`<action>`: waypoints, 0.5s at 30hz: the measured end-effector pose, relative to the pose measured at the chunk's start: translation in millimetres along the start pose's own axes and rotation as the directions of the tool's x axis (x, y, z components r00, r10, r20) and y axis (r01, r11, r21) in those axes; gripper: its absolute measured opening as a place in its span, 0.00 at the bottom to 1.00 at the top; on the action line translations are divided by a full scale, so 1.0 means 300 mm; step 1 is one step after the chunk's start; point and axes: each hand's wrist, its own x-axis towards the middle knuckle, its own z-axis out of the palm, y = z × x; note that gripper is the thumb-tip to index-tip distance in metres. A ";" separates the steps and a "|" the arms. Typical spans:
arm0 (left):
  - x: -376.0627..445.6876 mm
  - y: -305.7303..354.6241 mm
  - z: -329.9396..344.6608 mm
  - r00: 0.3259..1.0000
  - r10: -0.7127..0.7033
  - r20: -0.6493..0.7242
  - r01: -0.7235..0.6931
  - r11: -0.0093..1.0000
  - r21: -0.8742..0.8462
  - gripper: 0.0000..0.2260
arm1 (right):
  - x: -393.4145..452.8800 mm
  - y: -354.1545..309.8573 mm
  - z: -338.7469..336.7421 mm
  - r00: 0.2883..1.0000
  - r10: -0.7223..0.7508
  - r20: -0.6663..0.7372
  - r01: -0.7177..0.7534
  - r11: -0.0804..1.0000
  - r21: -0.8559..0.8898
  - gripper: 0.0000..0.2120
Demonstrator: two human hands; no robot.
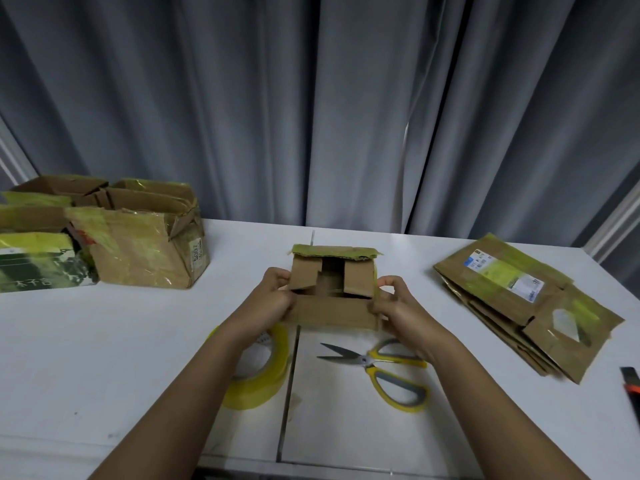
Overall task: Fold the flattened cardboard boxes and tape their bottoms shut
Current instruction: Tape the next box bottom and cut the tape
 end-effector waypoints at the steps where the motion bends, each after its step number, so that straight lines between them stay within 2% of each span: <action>1: -0.005 0.007 0.008 0.999 0.030 0.017 -0.031 0.998 0.058 0.16 | -0.006 -0.006 0.003 1.000 -0.006 -0.003 0.005 1.000 -0.029 0.15; 4: -0.005 0.015 0.048 0.995 0.103 -0.017 -0.098 0.978 0.185 0.21 | -0.012 -0.011 0.011 0.999 -0.035 -0.035 0.030 0.988 -0.150 0.16; 9: -0.009 0.008 0.118 0.952 0.136 -0.275 -0.037 0.941 0.336 0.31 | -0.021 -0.004 0.076 0.962 -0.195 -0.189 0.120 0.930 -0.347 0.21; 12: -0.018 0.018 0.144 0.917 0.170 -0.360 0.010 0.894 0.447 0.31 | -0.021 -0.009 0.117 0.917 -0.224 -0.329 0.084 0.917 -0.390 0.30; 15: -0.014 0.014 0.159 0.895 0.211 -0.393 0.055 0.822 0.567 0.29 | -0.020 -0.015 0.137 0.894 -0.247 -0.374 0.044 0.879 -0.475 0.30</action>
